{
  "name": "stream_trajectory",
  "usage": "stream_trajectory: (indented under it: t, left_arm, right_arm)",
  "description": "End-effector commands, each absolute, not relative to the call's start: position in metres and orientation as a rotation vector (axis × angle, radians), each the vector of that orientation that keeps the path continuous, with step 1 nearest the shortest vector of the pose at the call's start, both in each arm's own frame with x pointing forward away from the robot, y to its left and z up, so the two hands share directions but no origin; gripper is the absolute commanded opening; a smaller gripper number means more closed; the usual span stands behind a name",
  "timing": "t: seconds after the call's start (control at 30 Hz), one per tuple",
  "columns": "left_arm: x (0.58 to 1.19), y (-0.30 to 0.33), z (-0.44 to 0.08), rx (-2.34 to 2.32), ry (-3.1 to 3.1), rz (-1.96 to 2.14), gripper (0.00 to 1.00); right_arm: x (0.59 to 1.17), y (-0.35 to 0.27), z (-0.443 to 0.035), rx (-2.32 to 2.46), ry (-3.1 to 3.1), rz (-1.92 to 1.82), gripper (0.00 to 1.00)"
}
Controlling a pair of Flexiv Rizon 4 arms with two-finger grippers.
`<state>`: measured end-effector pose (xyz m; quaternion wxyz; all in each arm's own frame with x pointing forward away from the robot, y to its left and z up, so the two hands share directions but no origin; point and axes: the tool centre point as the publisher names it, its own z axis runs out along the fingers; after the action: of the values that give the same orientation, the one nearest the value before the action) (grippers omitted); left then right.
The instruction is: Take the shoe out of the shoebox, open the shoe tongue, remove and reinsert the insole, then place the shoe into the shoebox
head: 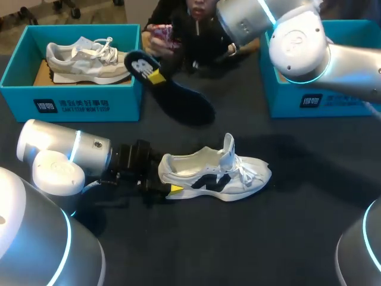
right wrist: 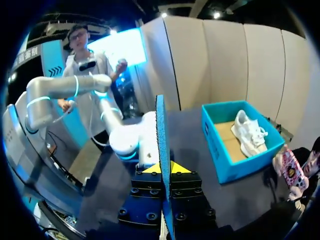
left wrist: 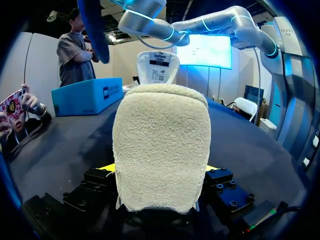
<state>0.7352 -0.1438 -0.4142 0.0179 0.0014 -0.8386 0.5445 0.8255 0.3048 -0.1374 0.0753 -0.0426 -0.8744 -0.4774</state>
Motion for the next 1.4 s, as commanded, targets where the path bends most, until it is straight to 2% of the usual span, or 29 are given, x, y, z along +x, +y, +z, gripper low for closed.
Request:
stream_trajectory:
  t: [0.03, 0.33, 0.63, 1.2, 1.4]
  left_arm:
    - [0.735, -0.145, -0.417, 0.006, -2.608, 1.688, 0.00]
    - [0.735, -0.145, -0.417, 0.006, -2.608, 1.688, 0.00]
    - [0.735, -0.145, -0.417, 0.006, -2.608, 1.688, 0.00]
    - [0.735, -0.145, -0.417, 0.006, -2.608, 1.688, 0.00]
    - [0.735, -0.145, -0.417, 0.006, -2.608, 1.688, 0.00]
  right_arm:
    - [0.815, 0.291, -0.110, -0.162, -2.501, -1.565, 0.00]
    - [0.807, 0.299, -0.067, -0.305, -2.191, -1.783, 0.00]
    - [0.799, 0.304, -0.044, -0.386, -1.892, -1.882, 0.00]
    - [0.795, 0.301, -0.038, -0.370, -1.858, -1.875, 0.00]
    - [0.780, 0.275, -0.027, -0.569, -1.776, -1.812, 0.00]
